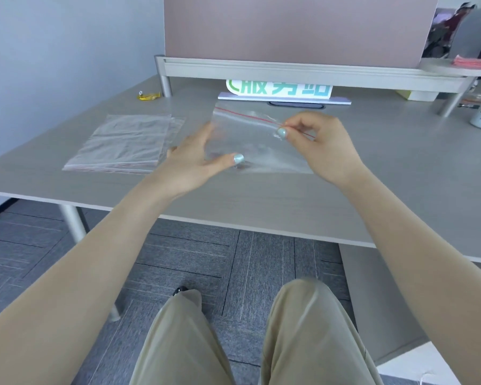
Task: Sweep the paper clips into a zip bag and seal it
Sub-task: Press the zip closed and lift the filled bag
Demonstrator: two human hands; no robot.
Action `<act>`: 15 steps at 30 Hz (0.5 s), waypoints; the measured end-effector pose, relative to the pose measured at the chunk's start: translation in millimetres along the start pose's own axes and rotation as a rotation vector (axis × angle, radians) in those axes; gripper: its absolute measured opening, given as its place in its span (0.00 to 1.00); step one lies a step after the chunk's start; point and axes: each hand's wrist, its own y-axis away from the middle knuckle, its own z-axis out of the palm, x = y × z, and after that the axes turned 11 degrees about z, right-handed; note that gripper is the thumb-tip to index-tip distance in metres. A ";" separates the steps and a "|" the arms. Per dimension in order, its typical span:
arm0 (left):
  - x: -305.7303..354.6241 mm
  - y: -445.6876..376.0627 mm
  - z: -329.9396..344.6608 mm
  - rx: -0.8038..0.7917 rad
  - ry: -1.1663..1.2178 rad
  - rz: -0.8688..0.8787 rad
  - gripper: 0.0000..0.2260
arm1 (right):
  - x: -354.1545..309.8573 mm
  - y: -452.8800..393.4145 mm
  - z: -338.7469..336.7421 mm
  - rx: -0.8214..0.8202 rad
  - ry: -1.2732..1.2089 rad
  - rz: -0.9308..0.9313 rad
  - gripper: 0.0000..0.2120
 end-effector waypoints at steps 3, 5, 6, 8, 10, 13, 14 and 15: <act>-11.9 -29.2 11.0 0.074 0.262 -0.101 0.04 | -12.0 -29.6 2.2 0.046 0.008 0.018 0.08; -18.5 -48.9 10.1 0.192 0.388 -0.141 0.09 | -8.7 -47.1 2.2 0.190 -0.051 0.083 0.08; -22.9 -58.4 7.5 0.247 0.415 -0.179 0.10 | -5.1 -52.2 0.3 0.277 -0.170 0.126 0.13; -28.5 -77.0 -1.8 0.314 0.455 -0.229 0.09 | 8.8 -56.7 -4.7 0.339 -0.495 0.238 0.24; -33.2 -95.4 -10.3 0.343 0.509 -0.254 0.09 | 31.7 -57.6 -0.9 0.170 -0.583 0.356 0.31; -41.3 -120.4 -17.3 0.330 0.590 -0.291 0.07 | 61.1 -67.7 23.2 -0.199 -0.400 0.457 0.28; -43.0 -127.4 -18.1 0.331 0.613 -0.309 0.07 | 65.7 -74.2 31.9 -0.229 -0.373 0.493 0.22; -45.3 -134.0 -17.8 0.335 0.629 -0.330 0.07 | 68.2 -82.2 39.2 -0.223 -0.373 0.524 0.15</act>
